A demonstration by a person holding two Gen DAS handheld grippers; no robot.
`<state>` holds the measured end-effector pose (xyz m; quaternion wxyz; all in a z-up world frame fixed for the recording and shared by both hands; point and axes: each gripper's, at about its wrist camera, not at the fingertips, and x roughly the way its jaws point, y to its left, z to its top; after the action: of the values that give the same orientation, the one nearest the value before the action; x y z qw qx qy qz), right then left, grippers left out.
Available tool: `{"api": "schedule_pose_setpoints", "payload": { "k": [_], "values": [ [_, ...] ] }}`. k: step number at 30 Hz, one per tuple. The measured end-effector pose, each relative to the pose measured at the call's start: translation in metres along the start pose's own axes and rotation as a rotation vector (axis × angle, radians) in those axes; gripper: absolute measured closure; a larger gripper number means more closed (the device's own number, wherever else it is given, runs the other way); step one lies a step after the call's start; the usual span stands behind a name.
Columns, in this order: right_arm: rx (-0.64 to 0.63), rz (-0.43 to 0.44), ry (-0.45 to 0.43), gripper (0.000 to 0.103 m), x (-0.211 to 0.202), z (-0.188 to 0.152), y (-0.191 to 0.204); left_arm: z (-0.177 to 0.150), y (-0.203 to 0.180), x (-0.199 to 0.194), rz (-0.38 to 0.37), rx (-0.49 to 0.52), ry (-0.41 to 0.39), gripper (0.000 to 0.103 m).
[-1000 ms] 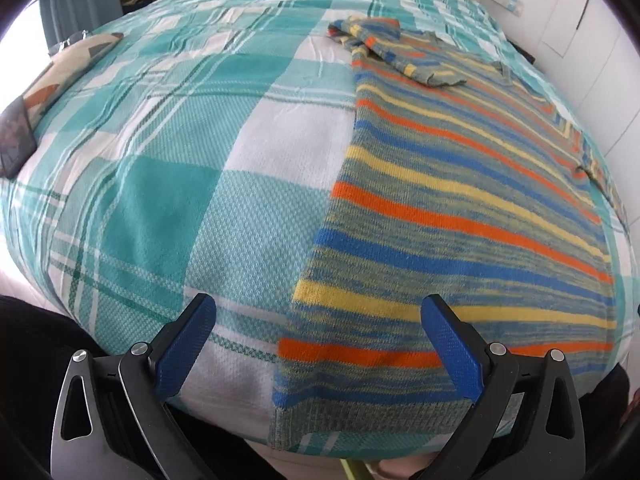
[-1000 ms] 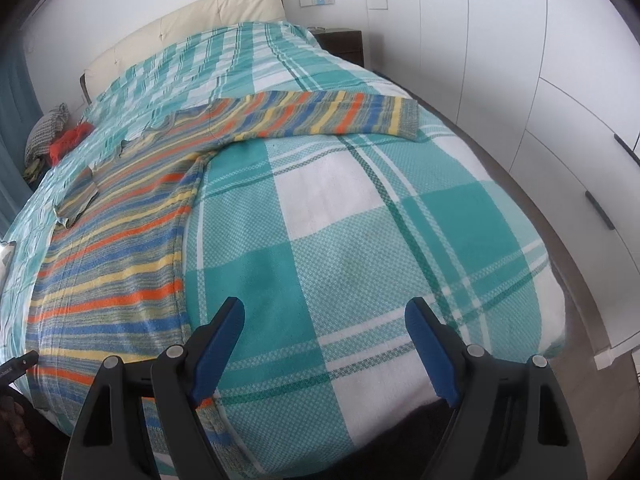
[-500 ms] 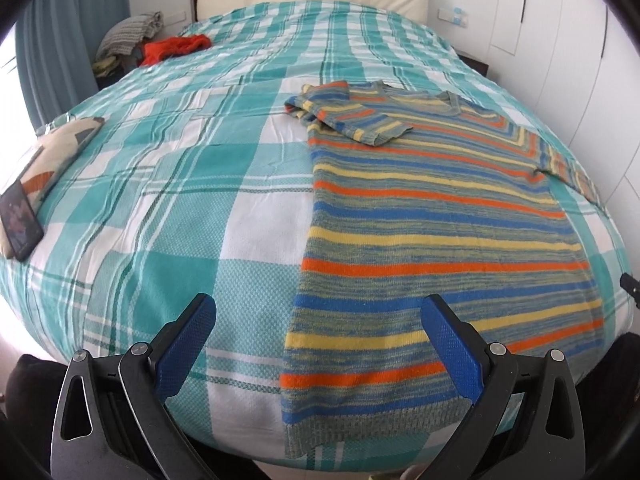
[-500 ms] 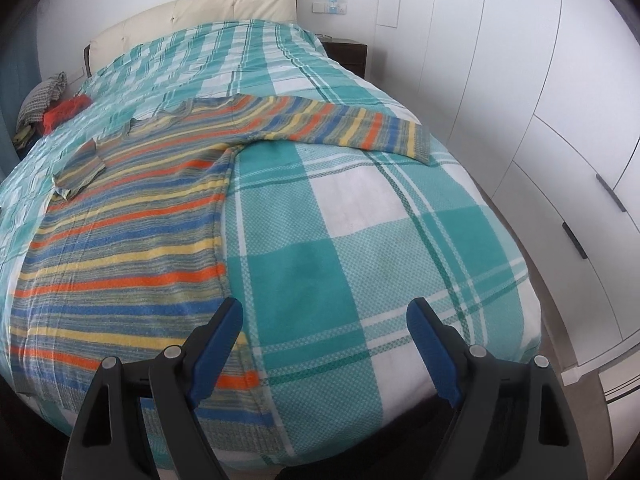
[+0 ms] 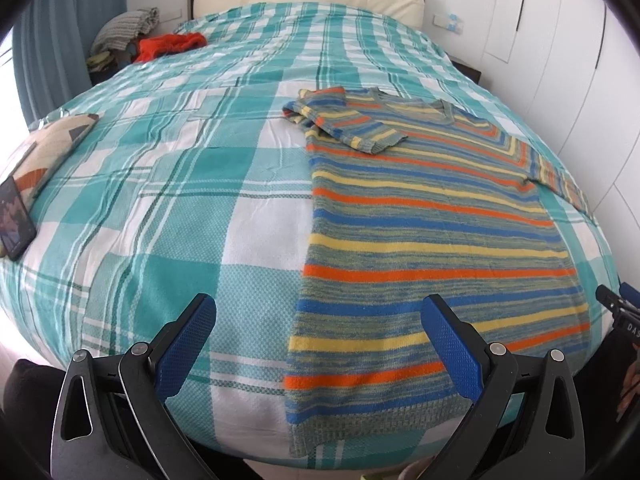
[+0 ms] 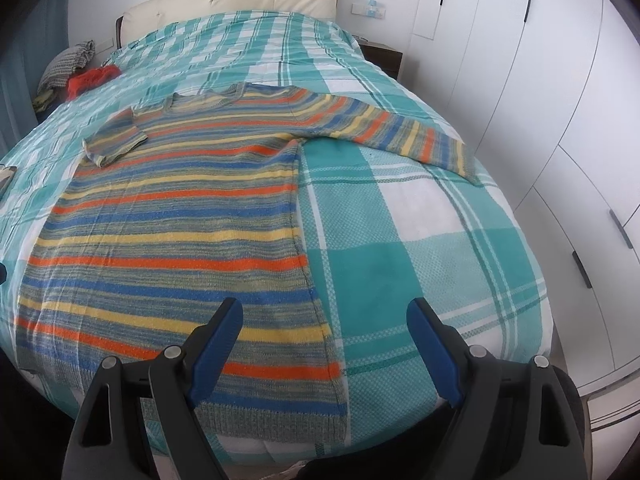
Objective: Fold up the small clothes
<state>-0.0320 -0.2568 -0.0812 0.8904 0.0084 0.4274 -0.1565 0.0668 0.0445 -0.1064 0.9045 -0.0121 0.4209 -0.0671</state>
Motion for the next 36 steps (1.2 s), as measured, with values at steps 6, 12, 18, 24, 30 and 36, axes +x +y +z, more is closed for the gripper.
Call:
{"api": "schedule_pose_setpoints", "payload": {
  "k": [6, 12, 18, 24, 30, 36],
  "values": [
    [0.005, 0.032, -0.029, 0.02, 0.0, 0.001, -0.005, 0.007, 0.026, -0.005, -0.012, -0.105, -0.007, 0.001],
    [-0.012, 0.086, -0.081, 0.02, -0.001, -0.007, -0.008, 0.066, 0.005, 0.015, -0.099, 0.025, -0.032, 0.002],
    [-0.028, 0.179, -0.082, 0.02, 0.002, -0.013, -0.004, 0.135, -0.093, 0.082, -0.079, 0.608, -0.014, 0.032],
    [0.012, 0.223, -0.078, 0.02, 0.001, -0.014, -0.008, 0.164, -0.124, 0.173, -0.151, 0.676, 0.224, 0.028],
    [0.064, 0.236, -0.067, 0.019, 0.004, -0.014, -0.02, 0.17, -0.095, 0.212, -0.132, 0.535, 0.377, 0.098],
    [0.134, 0.246, -0.042, 0.018, 0.012, -0.015, -0.033, 0.223, 0.063, 0.147, -0.154, -0.217, 0.138, 0.1]
  ]
}}
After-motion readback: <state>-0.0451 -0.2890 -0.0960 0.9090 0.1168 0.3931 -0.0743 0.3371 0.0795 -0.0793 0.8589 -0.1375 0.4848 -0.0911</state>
